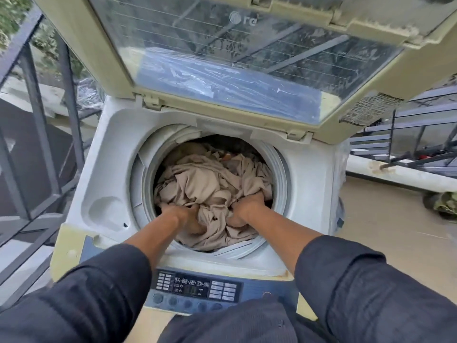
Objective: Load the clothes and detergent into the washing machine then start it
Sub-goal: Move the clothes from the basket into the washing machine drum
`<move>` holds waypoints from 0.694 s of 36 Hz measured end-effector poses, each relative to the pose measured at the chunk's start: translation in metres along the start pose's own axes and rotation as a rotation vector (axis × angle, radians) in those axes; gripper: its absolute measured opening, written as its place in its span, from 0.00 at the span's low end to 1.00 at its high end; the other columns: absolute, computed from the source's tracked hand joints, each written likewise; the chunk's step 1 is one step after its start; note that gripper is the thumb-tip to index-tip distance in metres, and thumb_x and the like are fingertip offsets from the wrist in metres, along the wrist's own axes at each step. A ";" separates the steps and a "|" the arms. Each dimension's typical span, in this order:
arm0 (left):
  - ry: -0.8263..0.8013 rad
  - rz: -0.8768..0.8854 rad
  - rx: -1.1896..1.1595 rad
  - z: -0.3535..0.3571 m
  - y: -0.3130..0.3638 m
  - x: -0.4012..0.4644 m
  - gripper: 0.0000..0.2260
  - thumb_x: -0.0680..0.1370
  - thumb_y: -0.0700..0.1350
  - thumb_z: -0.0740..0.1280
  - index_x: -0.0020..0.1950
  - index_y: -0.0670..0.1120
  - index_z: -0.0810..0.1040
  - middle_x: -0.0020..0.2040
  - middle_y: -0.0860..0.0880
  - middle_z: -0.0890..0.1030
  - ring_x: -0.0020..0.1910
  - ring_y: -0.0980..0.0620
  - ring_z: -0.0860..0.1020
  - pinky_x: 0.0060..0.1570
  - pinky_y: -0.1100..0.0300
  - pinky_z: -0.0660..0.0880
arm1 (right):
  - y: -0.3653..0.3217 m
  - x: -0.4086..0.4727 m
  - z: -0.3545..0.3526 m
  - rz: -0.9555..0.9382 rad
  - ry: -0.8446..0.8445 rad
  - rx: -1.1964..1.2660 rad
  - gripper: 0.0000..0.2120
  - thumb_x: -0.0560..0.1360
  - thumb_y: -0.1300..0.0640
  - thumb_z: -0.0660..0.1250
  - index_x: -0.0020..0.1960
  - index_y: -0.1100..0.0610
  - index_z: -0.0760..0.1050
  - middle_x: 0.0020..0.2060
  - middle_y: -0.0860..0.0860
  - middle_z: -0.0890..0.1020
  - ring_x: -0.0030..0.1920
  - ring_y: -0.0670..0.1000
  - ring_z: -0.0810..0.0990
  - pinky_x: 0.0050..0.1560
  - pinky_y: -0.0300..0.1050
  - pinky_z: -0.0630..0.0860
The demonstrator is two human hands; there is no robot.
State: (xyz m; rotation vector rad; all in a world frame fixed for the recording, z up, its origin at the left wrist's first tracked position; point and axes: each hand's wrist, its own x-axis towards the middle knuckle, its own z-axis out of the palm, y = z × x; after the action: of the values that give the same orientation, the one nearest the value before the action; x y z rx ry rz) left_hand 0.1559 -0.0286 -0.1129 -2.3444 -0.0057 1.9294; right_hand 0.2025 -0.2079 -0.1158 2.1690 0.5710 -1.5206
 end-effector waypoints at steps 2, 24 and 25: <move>-0.106 0.034 0.000 -0.010 -0.003 0.001 0.57 0.66 0.79 0.58 0.87 0.49 0.48 0.86 0.44 0.57 0.85 0.41 0.53 0.83 0.41 0.51 | -0.005 -0.003 -0.020 -0.045 -0.073 0.018 0.48 0.75 0.24 0.49 0.85 0.52 0.47 0.83 0.53 0.53 0.83 0.60 0.51 0.81 0.62 0.47; 0.657 0.026 -0.506 -0.046 -0.017 0.029 0.55 0.77 0.46 0.73 0.83 0.55 0.29 0.85 0.42 0.33 0.68 0.30 0.74 0.58 0.44 0.76 | 0.033 0.031 -0.022 0.062 0.596 0.699 0.60 0.71 0.49 0.75 0.74 0.27 0.25 0.81 0.62 0.42 0.66 0.68 0.76 0.58 0.61 0.79; 0.719 0.054 -0.470 -0.053 -0.016 0.026 0.53 0.78 0.43 0.72 0.83 0.56 0.30 0.85 0.40 0.34 0.62 0.31 0.78 0.53 0.47 0.75 | 0.036 0.032 -0.027 0.044 0.615 0.694 0.59 0.72 0.53 0.73 0.73 0.26 0.26 0.82 0.62 0.43 0.64 0.68 0.77 0.56 0.59 0.80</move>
State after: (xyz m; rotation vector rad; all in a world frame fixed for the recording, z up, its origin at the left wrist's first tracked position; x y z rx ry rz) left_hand 0.2137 -0.0147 -0.1273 -3.2366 -0.3733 1.0710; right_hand 0.2532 -0.2194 -0.1341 3.1935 0.1619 -1.0976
